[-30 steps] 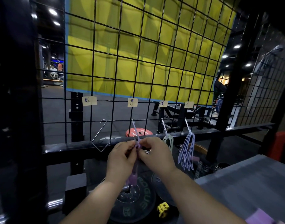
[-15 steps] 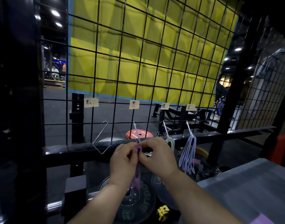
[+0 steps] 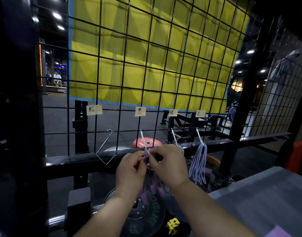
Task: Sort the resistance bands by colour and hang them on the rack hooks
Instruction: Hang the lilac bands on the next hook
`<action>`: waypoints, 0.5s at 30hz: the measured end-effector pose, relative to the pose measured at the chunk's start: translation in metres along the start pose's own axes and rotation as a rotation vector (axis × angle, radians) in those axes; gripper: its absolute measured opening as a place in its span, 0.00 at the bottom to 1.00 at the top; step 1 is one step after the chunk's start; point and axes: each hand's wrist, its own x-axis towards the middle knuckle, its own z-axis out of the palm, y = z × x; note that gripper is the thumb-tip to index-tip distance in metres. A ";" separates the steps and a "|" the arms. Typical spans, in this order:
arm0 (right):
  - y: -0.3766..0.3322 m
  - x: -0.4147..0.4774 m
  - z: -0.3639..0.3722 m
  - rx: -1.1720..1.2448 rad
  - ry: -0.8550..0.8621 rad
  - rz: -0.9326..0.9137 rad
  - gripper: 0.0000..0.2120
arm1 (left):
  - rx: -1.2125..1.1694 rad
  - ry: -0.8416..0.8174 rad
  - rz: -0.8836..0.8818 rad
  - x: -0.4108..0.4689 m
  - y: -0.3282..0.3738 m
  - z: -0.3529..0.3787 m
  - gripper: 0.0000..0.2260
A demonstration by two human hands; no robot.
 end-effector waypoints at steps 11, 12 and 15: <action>-0.004 0.002 0.003 -0.011 0.031 -0.045 0.08 | -0.096 0.085 0.075 0.001 0.004 -0.001 0.15; -0.004 0.002 0.002 -0.020 0.025 -0.055 0.08 | -0.077 0.095 0.100 0.001 0.002 -0.001 0.13; -0.004 0.004 0.001 -0.020 0.031 -0.082 0.08 | -0.005 0.088 0.149 0.004 -0.005 -0.001 0.10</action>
